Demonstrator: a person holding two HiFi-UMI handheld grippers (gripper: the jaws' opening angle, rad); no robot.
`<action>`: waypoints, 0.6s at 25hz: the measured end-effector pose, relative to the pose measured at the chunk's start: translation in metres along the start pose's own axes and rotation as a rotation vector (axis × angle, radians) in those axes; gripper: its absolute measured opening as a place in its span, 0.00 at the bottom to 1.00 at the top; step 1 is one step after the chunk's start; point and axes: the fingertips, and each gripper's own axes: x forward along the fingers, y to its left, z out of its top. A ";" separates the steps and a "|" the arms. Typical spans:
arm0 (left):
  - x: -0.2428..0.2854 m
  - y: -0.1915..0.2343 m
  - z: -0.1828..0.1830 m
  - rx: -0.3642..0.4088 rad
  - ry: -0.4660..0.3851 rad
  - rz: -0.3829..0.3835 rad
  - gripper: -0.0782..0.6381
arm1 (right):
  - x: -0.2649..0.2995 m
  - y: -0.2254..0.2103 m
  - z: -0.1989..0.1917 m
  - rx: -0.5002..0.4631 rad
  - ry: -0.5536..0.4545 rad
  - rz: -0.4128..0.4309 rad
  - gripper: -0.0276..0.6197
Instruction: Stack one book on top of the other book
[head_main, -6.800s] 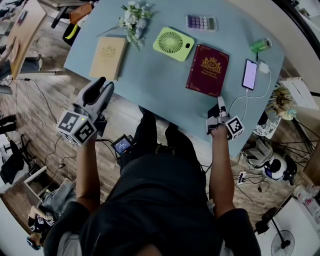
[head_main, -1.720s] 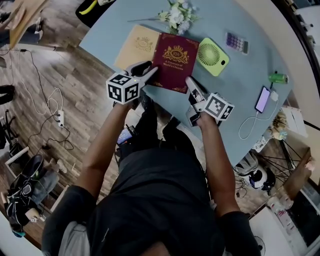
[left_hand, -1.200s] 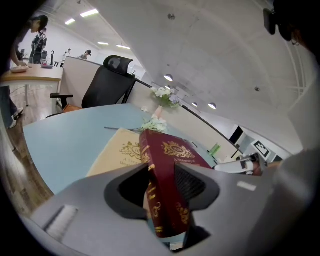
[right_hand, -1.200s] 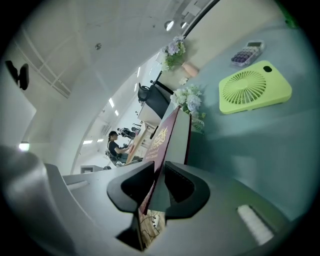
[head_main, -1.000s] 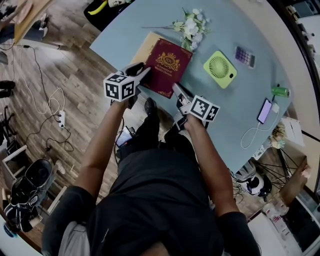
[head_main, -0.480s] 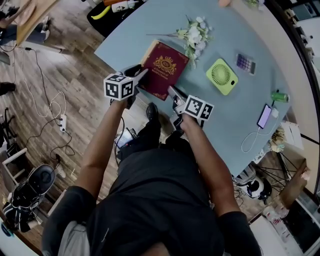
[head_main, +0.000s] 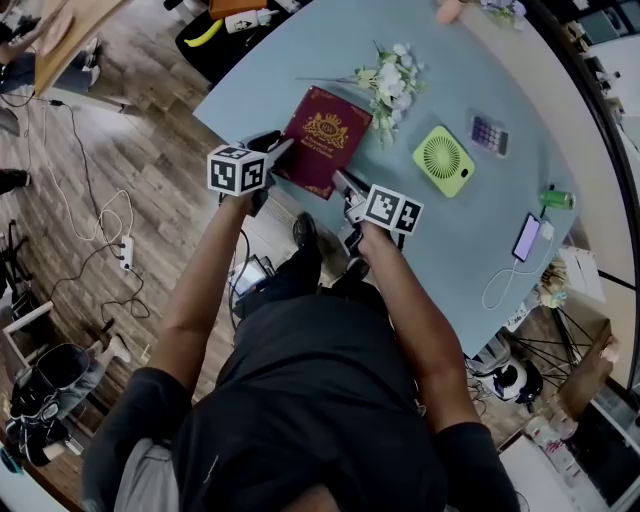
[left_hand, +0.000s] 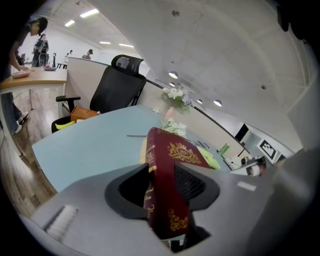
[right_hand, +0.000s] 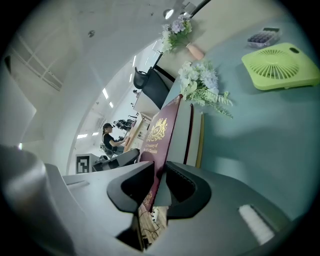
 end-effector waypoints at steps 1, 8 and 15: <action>-0.001 -0.001 0.000 0.003 0.003 -0.004 0.37 | -0.001 0.001 0.001 -0.005 0.000 -0.001 0.15; -0.030 -0.004 0.009 0.026 -0.021 0.005 0.37 | -0.023 0.010 0.013 -0.070 -0.015 -0.023 0.15; -0.089 -0.021 0.047 0.092 -0.129 0.018 0.37 | -0.070 0.054 0.049 -0.223 -0.097 0.039 0.15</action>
